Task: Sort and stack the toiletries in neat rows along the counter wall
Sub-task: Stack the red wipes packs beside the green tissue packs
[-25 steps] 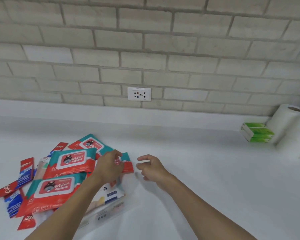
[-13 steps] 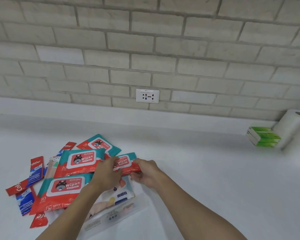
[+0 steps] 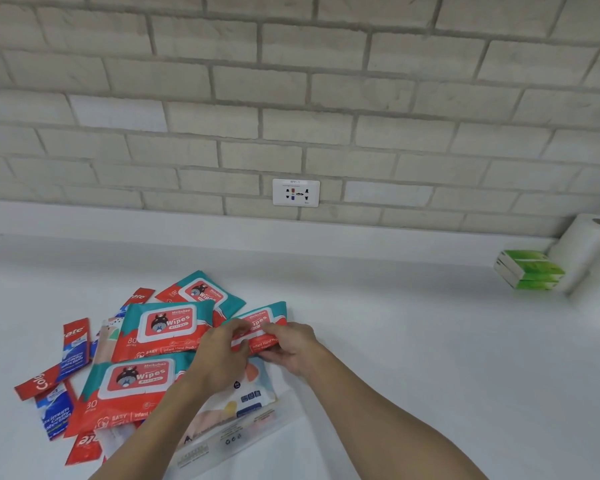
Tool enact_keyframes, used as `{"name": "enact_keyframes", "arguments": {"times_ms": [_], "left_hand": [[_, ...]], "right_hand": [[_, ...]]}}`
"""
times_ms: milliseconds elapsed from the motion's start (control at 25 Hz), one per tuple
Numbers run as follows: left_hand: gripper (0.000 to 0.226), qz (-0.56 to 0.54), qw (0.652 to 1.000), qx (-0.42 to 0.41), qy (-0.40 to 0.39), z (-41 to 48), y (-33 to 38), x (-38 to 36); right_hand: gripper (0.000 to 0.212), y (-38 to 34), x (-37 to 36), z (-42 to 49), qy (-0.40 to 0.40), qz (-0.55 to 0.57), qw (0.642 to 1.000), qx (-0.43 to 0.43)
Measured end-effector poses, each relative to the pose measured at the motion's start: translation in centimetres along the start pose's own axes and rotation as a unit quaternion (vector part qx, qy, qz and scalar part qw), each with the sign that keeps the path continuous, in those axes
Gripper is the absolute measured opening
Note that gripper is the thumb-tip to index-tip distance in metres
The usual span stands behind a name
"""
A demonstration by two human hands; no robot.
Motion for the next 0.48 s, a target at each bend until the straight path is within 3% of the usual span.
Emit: {"name": "enact_keyframes", "arguments": {"times_ms": [480], "left_hand": [[0.023, -0.094, 0.995, 0.030, -0.016, 0.2, 0.2, -0.1]], "right_hand": [[0.050, -1.7, 2.3, -0.6, 0.048, 0.033, 0.997, 0.057]]}}
Point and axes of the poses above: each hand's wrist, its own z-axis towards the middle knuckle, its own x-axis out of the back of the hand, y = z × x, the point moved 10 cm from there along z, towards the middle knuckle, and after that the axes turned 12 degrees about z, right-handed, at the moved point
